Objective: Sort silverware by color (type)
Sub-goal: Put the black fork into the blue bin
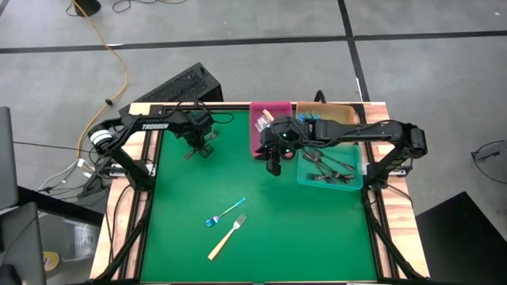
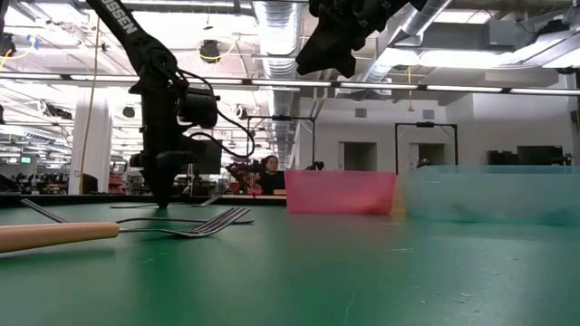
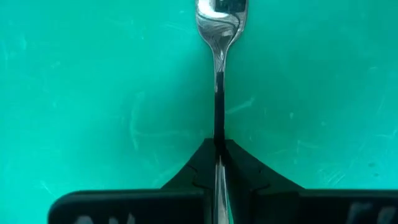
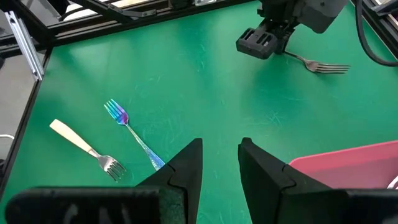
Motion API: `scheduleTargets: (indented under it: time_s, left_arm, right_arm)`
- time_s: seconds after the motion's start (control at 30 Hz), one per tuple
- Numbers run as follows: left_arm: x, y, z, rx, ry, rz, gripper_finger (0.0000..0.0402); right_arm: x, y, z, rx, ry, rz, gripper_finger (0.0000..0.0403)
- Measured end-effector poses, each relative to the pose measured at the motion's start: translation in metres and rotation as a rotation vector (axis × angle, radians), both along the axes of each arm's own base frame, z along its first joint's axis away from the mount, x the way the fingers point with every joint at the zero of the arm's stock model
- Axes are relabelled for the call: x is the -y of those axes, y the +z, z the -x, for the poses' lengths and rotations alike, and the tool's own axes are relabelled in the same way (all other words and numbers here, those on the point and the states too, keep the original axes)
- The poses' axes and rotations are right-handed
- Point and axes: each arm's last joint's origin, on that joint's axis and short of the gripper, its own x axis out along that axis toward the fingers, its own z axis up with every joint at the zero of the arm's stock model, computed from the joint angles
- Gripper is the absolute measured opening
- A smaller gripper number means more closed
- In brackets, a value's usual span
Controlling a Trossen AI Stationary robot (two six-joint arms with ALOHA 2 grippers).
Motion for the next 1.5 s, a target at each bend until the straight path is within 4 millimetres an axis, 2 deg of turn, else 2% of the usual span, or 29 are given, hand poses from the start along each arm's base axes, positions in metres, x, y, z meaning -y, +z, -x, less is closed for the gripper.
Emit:
scheduleTargets:
  time_s: [0.1,0.33,0.43,0.6,0.77,0.87,1.0,1.2,1.37,1.5]
  left_arm:
    - [0.007,0.012,0.002,0.039,0.000,-0.002,0.0002]
    - [0.025,0.060,0.001,0.313,0.009,-0.060,0.0001]
    - [0.035,0.077,0.004,0.420,0.008,-0.027,0.0001]
    - [0.056,0.100,0.001,0.580,-0.162,-0.019,0.0001]
    - [0.072,0.117,-0.006,0.700,-0.213,-0.090,0.0000]
    - [0.078,0.125,-0.007,0.759,-0.183,-0.100,0.0000]
    - [0.080,0.124,-0.002,0.712,-0.092,-0.117,0.0000]
    - [0.093,0.119,-0.007,0.651,-0.209,-0.125,0.0000]
    - [0.099,0.130,-0.017,0.765,-0.199,-0.218,0.0000]
    - [0.103,0.144,-0.025,0.915,-0.217,-0.270,0.0000]
  right_arm:
    - [0.000,0.000,0.000,0.000,0.003,0.004,0.0127]
    - [0.001,0.000,0.000,0.000,-0.013,0.014,0.0127]
    - [0.002,0.000,0.000,-0.003,-0.049,0.043,0.0127]
    - [0.003,0.001,-0.001,0.013,-0.023,0.101,0.0127]
    - [0.003,0.005,-0.004,0.060,-0.025,0.115,0.0127]
    - [0.008,0.006,-0.003,0.065,-0.066,0.088,0.0129]
    - [0.011,0.006,-0.003,0.071,-0.060,0.092,0.0150]
    - [-0.001,0.012,-0.008,0.141,0.048,0.188,0.0193]
    - [0.008,0.006,-0.013,0.140,-0.082,0.180,0.0218]
    - [0.011,0.015,-0.015,0.229,-0.101,0.151,0.0243]
